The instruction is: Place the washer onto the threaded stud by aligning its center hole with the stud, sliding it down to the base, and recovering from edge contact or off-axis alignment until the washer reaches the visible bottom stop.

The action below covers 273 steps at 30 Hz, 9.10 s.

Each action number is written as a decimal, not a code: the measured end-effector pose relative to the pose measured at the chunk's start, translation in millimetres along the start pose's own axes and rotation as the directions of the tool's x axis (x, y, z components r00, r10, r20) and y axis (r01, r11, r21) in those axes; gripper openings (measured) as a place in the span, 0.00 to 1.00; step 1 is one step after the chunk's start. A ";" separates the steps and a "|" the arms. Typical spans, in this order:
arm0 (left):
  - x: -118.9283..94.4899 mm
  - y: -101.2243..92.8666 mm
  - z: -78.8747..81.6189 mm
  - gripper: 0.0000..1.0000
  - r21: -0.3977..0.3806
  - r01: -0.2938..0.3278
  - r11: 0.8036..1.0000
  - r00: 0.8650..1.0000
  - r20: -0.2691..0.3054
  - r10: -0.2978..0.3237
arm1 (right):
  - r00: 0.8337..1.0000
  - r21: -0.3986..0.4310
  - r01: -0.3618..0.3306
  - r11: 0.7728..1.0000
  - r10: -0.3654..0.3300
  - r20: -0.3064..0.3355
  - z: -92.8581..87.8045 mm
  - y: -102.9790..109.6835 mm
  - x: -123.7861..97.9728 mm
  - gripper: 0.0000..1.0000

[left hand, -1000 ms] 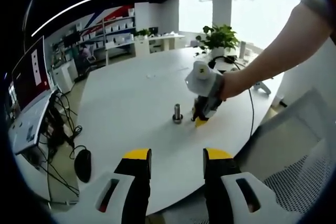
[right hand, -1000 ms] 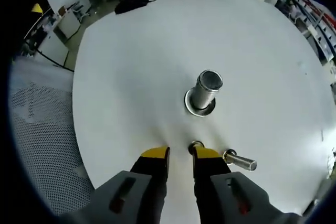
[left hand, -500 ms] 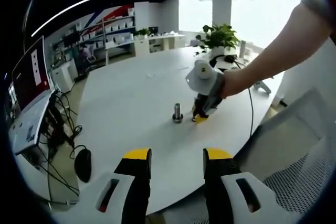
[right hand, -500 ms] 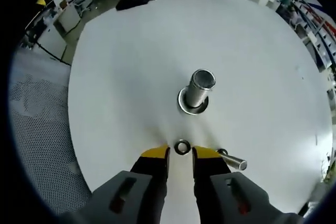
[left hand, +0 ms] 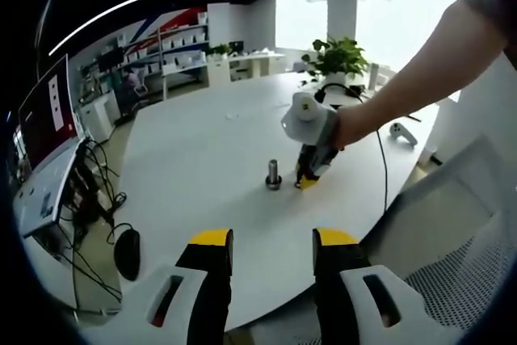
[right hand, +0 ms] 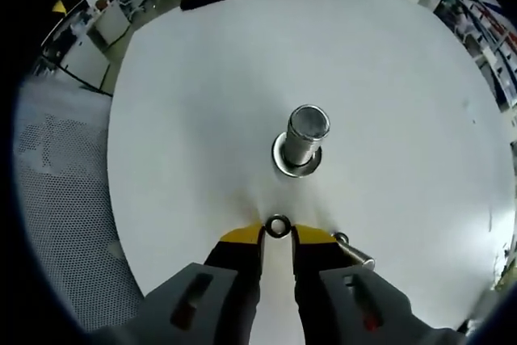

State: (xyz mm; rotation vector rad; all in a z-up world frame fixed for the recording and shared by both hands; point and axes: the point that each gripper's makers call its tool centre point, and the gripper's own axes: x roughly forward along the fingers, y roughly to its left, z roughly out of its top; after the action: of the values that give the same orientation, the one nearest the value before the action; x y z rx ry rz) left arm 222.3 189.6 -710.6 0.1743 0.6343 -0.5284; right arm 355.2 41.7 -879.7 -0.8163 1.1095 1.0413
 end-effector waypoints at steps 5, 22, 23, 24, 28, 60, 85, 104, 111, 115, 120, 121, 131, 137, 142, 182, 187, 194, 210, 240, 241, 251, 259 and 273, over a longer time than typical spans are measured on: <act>0.5 -0.4 -0.5 0.37 0.004 0.002 1.000 1.000 -0.004 -0.002 | 0.998 -0.064 0.002 0.998 -0.006 -0.060 0.6 0.1 0.6 0.16; 1.2 -0.1 -1.8 0.37 0.009 0.000 1.000 1.000 -0.014 0.000 | 0.998 -0.009 -0.015 1.000 0.014 -0.065 1.3 0.8 0.8 0.20; 1.3 -0.1 -2.0 0.37 0.010 0.000 1.000 1.000 -0.015 0.000 | 0.998 -0.006 -0.014 1.000 0.013 -0.069 1.7 0.4 1.2 0.20; 1.5 0.0 -2.5 0.37 0.011 0.000 1.000 1.000 -0.018 0.000 | 0.997 -0.003 -0.007 1.000 0.007 -0.077 2.4 0.2 1.7 0.20; 1.7 0.4 -3.1 0.37 0.017 -0.003 1.000 1.000 -0.023 0.003 | 0.995 -0.022 0.004 1.000 -0.006 -0.097 3.4 1.8 1.2 0.19; -0.9 4.1 -0.9 0.37 0.008 -0.020 1.000 1.000 -0.005 0.020 | 0.998 0.058 0.042 0.997 -0.040 -0.038 -5.6 6.7 -1.4 0.13; -0.7 2.4 -0.2 0.38 -0.003 -0.010 1.000 1.000 0.005 0.010 | 0.999 0.166 0.036 0.986 -0.040 0.023 -32.1 3.6 -46.3 0.13; -0.1 2.5 -1.9 0.38 0.008 -0.013 1.000 1.000 -0.011 0.013 | 0.989 0.203 0.102 0.974 -0.121 0.086 -36.5 -30.3 -73.8 0.14; -0.3 3.8 -4.5 0.38 0.005 -0.021 1.000 1.000 -0.023 0.021 | 0.980 0.177 0.114 0.978 -0.140 0.140 -12.9 -38.8 -75.1 0.14; -0.1 4.0 -5.8 0.38 0.006 -0.023 1.000 0.999 -0.029 0.023 | 0.977 0.151 0.127 0.980 -0.150 0.150 -2.8 -40.9 -72.3 0.14; -0.2 5.5 -6.7 0.38 0.001 -0.030 1.000 0.999 -0.032 0.030 | 0.976 0.116 0.149 0.982 -0.165 0.144 2.6 -45.6 -66.5 0.14; -0.2 5.4 -6.8 0.38 0.002 -0.029 1.000 0.999 -0.033 0.029 | 0.976 0.116 0.148 0.982 -0.164 0.144 3.0 -45.8 -66.1 0.14; 1.3 3.8 -8.9 0.38 0.016 -0.023 1.000 0.999 -0.047 0.024 | 0.977 0.134 0.139 0.981 -0.158 0.143 2.4 -50.3 -61.2 0.14; 1.9 3.7 -10.2 0.38 0.016 -0.023 1.000 0.998 -0.055 0.024 | 0.978 0.128 0.135 0.983 -0.153 0.141 2.9 -48.4 -61.2 0.14; 2.0 3.2 -10.6 0.38 0.019 -0.022 1.000 0.998 -0.059 0.023 | 0.982 0.131 0.124 0.984 -0.141 0.125 -0.2 -49.5 -55.7 0.14; 4.2 -18.3 -9.2 0.38 0.024 0.088 0.996 0.995 -0.045 -0.087 | 0.983 0.237 0.142 0.961 -0.165 0.080 -15.2 -36.1 -41.2 0.23; 4.1 -22.3 -6.5 0.38 0.020 0.112 0.994 0.993 -0.031 -0.111 | 0.970 0.270 0.154 0.950 -0.198 0.143 -21.1 -27.1 -63.1 0.23; 3.4 -25.8 -3.7 0.38 -0.003 0.136 0.991 0.991 -0.008 -0.136 | 0.936 0.384 0.173 0.907 -0.273 0.223 -48.4 -16.7 -99.6 0.23; 1.1 -33.8 1.4 0.39 0.014 0.169 0.985 0.985 0.021 -0.170 | 0.808 0.559 0.088 0.824 -0.388 0.444 -56.3 23.3 -184.1 0.25; -4.6 -42.6 13.6 0.39 0.083 0.190 0.978 0.978 0.076 -0.196 | 0.627 0.700 0.138 0.701 -0.609 0.486 -129.8 38.6 -247.7 0.28; -4.8 -42.5 15.4 0.39 0.079 0.193 0.978 0.976 0.084 -0.199 | 0.610 0.721 0.120 0.682 -0.624 0.488 -132.7 39.0 -247.0 0.28; -5.0 -46.0 19.6 0.39 0.065 0.205 0.977 0.972 0.104 -0.211 | 0.621 0.740 0.131 0.660 -0.636 0.458 -144.5 37.8 -240.6 0.30; -4.2 -54.3 16.1 0.39 0.109 0.229 0.967 0.968 0.081 -0.238 | 0.634 0.751 0.157 0.641 -0.649 0.420 -148.5 39.6 -238.5 0.32; -5.3 -60.7 16.0 0.39 0.119 0.262 0.958 0.959 0.081 -0.272 | 0.655 0.755 0.186 0.628 -0.653 0.381 -150.5 41.4 -234.9 0.35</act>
State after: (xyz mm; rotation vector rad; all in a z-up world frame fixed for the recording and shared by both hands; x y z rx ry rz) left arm 195.4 135.0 -694.4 0.1636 0.5380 -0.8285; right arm 245.9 -140.1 -693.9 -0.0878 0.5399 0.3458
